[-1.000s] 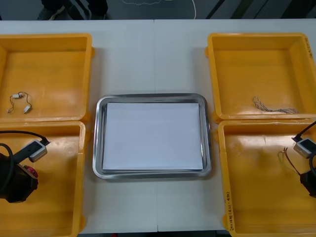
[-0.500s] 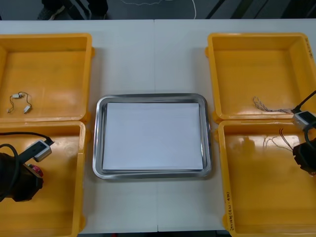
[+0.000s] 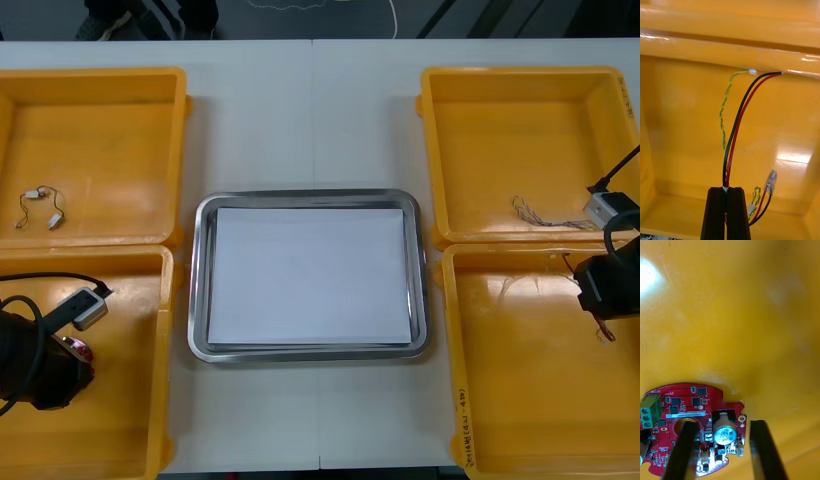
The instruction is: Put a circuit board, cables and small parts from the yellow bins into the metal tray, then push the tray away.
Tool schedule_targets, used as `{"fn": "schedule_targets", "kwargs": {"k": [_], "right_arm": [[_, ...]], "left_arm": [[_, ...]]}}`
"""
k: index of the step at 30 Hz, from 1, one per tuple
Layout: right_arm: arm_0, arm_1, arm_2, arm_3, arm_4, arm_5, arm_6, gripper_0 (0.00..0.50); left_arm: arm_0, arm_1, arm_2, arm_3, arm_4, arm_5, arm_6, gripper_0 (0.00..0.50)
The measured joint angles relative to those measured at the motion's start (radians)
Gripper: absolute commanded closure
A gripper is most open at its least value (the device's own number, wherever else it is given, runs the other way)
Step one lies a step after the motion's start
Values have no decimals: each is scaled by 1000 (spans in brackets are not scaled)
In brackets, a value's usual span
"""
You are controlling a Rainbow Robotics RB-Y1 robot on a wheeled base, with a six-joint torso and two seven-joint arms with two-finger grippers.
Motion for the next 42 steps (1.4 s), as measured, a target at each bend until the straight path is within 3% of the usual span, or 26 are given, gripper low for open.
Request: {"fn": "schedule_targets", "kwargs": {"k": [4, 10, 20, 28, 42], "right_arm": [[-23, 0, 1, -21, -17, 2, -20, 500], [-39, 0, 13, -59, -37, 3, -196, 500], [-75, 0, 55, -85, -75, 3, -323, 500], [-124, 0, 96, -101, -101, 3, -364, 500], [-222, 1, 219, -105, -115, 3, -471, 500]], "left_arm": [[0, 0, 0, 0, -1, 0, 0, 0], [0, 0, 6, -3, 0, 1, 0, 0], [0, 0, 80, -89, 9, 66, 0, 0], [-13, 0, 150, -158, 30, 164, 0, 0], [-95, 0, 159, -146, 38, 178, 0, 0]]}}
